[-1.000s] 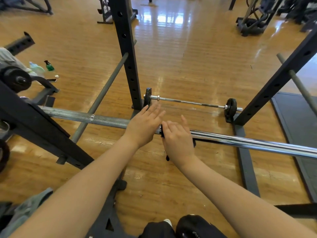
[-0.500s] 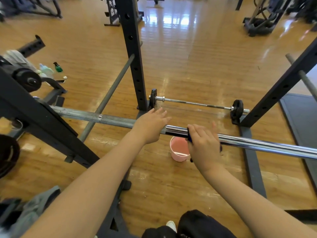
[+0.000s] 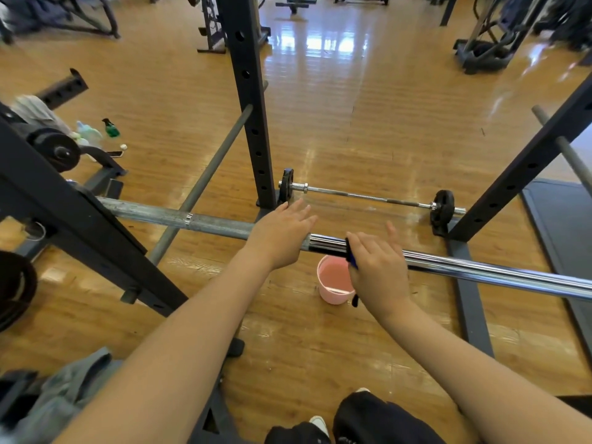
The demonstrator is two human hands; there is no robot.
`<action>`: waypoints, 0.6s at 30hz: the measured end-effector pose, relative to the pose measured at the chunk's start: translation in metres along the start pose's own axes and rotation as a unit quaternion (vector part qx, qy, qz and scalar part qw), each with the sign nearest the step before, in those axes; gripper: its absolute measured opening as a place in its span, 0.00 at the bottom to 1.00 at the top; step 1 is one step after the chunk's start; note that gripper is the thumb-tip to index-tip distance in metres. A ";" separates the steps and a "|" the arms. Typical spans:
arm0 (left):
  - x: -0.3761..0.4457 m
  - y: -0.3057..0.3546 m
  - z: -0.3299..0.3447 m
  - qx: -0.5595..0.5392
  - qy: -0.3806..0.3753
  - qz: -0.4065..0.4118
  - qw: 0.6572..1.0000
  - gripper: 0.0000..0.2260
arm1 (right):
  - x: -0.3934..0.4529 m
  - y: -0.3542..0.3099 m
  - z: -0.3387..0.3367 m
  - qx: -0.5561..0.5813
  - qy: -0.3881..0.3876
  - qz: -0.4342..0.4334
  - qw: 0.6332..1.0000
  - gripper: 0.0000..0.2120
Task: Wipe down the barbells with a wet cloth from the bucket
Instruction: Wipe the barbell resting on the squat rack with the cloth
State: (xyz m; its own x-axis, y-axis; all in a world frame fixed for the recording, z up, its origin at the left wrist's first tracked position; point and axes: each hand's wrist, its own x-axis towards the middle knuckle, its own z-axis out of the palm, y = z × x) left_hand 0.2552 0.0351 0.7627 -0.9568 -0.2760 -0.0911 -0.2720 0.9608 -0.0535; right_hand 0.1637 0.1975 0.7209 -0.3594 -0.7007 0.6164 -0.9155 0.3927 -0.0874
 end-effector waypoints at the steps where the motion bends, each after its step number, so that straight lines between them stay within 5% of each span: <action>1: 0.000 0.000 0.001 0.003 0.007 -0.001 1.000 0.32 | 0.004 -0.008 0.006 -0.002 -0.002 -0.008 1.000 0.16; 9: -0.002 0.003 -0.002 0.021 0.009 -0.012 1.000 0.31 | 0.014 -0.027 0.014 -0.033 -0.058 -0.052 0.996 0.20; 18: -0.016 0.036 0.000 0.065 0.054 -0.120 0.989 0.34 | -0.014 0.031 -0.019 -0.006 -0.020 0.041 0.999 0.18</action>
State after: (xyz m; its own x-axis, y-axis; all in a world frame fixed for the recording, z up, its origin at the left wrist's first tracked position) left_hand 0.2608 0.0741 0.7624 -0.8734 -0.4850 0.0454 -0.4842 0.8543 -0.1890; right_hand 0.1442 0.2310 0.7247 -0.4404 -0.6885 0.5761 -0.8804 0.4568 -0.1272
